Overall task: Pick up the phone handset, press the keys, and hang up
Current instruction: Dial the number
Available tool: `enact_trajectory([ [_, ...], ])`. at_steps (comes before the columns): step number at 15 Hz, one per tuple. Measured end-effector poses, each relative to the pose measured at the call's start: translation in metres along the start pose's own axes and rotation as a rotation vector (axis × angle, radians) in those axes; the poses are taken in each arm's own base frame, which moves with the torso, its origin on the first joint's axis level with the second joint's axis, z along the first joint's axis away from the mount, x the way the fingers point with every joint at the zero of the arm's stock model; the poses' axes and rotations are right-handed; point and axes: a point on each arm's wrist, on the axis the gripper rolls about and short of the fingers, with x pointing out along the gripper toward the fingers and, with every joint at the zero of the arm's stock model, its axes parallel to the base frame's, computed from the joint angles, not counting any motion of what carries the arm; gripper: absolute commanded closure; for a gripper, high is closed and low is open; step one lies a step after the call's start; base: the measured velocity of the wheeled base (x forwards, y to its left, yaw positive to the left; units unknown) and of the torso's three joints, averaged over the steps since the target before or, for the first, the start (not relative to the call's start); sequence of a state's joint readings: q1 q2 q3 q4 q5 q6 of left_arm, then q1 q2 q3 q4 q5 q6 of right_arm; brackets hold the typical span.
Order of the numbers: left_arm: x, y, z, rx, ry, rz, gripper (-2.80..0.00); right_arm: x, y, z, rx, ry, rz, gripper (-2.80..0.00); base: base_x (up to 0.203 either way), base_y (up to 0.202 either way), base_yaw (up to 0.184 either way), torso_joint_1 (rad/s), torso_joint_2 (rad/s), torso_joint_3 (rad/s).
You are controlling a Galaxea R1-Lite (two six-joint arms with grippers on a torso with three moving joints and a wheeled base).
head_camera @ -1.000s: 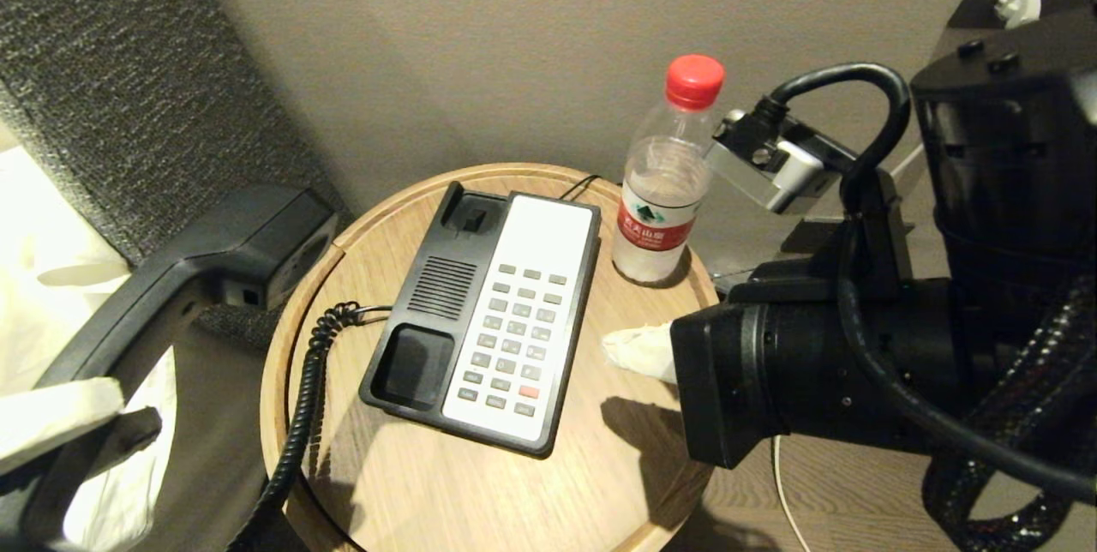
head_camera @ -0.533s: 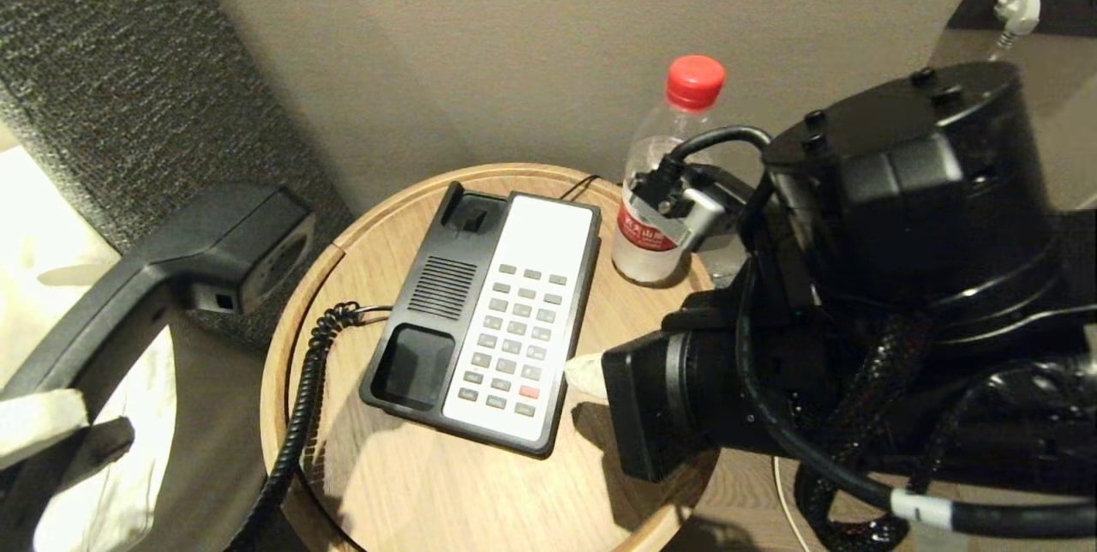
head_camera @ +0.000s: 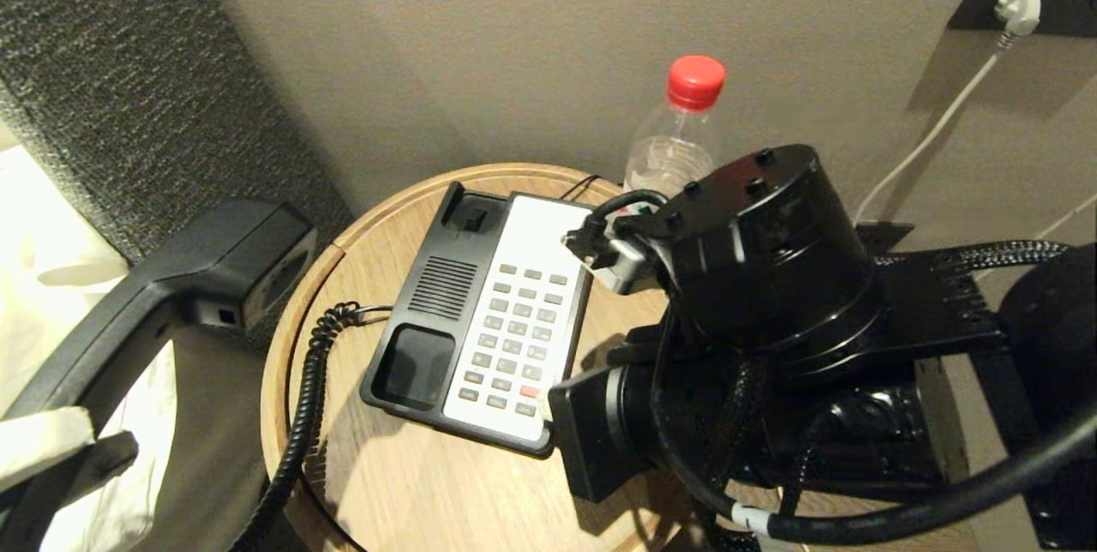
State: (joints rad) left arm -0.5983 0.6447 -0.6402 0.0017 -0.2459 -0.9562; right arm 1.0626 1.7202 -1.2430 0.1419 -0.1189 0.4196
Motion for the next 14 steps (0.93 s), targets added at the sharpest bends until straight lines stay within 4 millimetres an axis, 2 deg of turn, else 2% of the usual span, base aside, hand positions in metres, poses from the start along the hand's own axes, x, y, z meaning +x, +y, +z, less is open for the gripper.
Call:
enact_trajectory([
  [14, 0.002, 0.001, 0.000, -0.001, 0.002, -0.001, 0.00, 0.020, 0.006, -0.004, -0.013, 0.034, -0.003, 0.00, 0.000, 0.000, 0.000, 0.000, 0.00, 0.000],
])
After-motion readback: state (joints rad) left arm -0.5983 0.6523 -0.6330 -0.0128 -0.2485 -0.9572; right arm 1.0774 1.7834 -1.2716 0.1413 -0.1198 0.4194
